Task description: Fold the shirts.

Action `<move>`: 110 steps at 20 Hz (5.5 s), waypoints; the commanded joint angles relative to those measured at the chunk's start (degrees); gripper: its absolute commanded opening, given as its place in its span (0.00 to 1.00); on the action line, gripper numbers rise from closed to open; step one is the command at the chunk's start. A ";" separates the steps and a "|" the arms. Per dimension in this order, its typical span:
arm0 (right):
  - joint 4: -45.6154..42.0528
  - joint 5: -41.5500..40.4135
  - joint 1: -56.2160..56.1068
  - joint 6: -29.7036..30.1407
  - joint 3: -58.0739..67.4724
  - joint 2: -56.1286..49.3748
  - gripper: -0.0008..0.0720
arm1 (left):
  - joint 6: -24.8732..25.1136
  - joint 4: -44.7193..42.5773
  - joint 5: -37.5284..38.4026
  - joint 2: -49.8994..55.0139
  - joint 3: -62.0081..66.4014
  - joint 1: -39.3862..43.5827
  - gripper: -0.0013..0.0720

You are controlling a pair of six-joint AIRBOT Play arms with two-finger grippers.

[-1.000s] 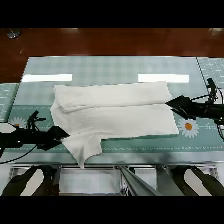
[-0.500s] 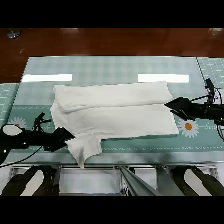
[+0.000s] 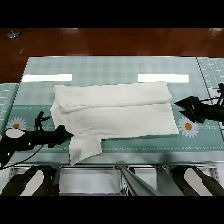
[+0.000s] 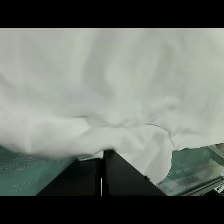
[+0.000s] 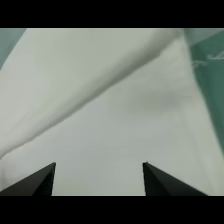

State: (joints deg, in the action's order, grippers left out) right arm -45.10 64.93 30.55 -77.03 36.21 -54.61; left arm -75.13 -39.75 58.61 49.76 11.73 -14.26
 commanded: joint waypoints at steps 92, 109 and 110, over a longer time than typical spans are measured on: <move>-8.66 10.91 -9.07 1.11 28.94 -17.70 0.05 | -1.22 -12.72 -13.68 26.95 51.06 37.48 0.05; 0.70 11.39 -5.53 -2.43 17.40 10.03 0.05 | -20.31 -8.61 -6.86 70.99 99.36 66.95 0.05; 0.33 11.43 -5.53 -2.40 17.40 9.99 0.05 | -20.37 -8.57 -5.31 70.60 100.65 65.44 0.05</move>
State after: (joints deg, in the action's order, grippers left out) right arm -45.56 76.51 24.97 -79.40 53.67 -45.17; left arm -94.87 -50.41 49.32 118.74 107.24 51.24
